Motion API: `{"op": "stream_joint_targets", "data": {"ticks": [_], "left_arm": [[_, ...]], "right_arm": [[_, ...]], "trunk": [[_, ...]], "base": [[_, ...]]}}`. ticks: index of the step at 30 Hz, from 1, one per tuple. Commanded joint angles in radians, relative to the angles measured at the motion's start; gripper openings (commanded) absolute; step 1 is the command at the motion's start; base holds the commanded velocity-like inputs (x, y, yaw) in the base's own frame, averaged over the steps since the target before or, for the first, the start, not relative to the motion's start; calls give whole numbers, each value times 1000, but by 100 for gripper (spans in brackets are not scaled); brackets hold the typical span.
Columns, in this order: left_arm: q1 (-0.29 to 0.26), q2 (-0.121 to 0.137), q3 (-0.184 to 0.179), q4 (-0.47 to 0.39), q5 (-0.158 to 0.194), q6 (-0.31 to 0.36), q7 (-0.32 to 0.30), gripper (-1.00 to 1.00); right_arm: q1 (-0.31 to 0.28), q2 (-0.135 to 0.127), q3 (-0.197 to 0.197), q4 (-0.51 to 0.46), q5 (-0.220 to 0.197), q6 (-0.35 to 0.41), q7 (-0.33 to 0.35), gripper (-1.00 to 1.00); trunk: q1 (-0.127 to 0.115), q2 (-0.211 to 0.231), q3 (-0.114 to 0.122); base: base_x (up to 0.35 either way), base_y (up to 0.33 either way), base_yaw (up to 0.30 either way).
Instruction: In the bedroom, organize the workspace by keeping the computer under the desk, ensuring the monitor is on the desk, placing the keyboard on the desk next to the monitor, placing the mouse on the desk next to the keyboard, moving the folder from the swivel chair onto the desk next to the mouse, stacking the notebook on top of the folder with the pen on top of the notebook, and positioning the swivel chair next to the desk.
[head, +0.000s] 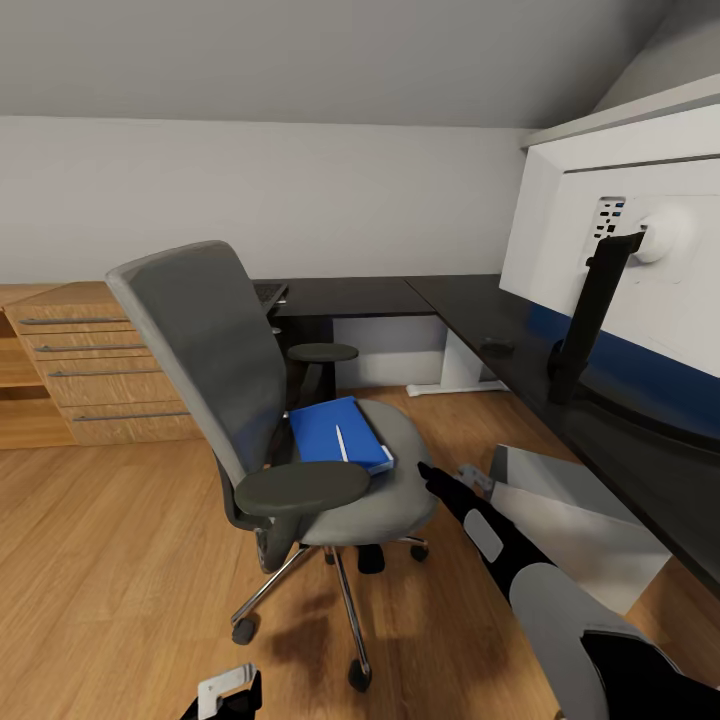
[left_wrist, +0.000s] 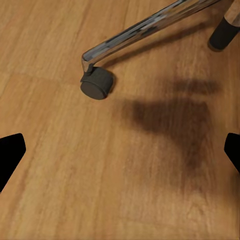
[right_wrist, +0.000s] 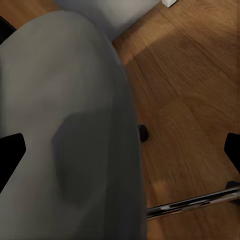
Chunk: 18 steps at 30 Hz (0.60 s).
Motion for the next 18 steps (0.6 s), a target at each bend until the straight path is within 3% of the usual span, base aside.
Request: {"op": "stream_joint_targets", "data": {"ticks": [1, 18], "left_arm": [[0, -1, -1, 0, 5, -3, 2, 100], [0, -2, -1, 1, 5, -3, 2, 100]], "right_arm": [[-1, 0, -7, 0, -6, 1, 7, 100], [-1, -1, -8, 0, -8, 3, 6, 100]], "trunk": [[0, 0, -1], [0, 0, -1]], "base": [[0, 0, 0], [0, 0, 0]]}}
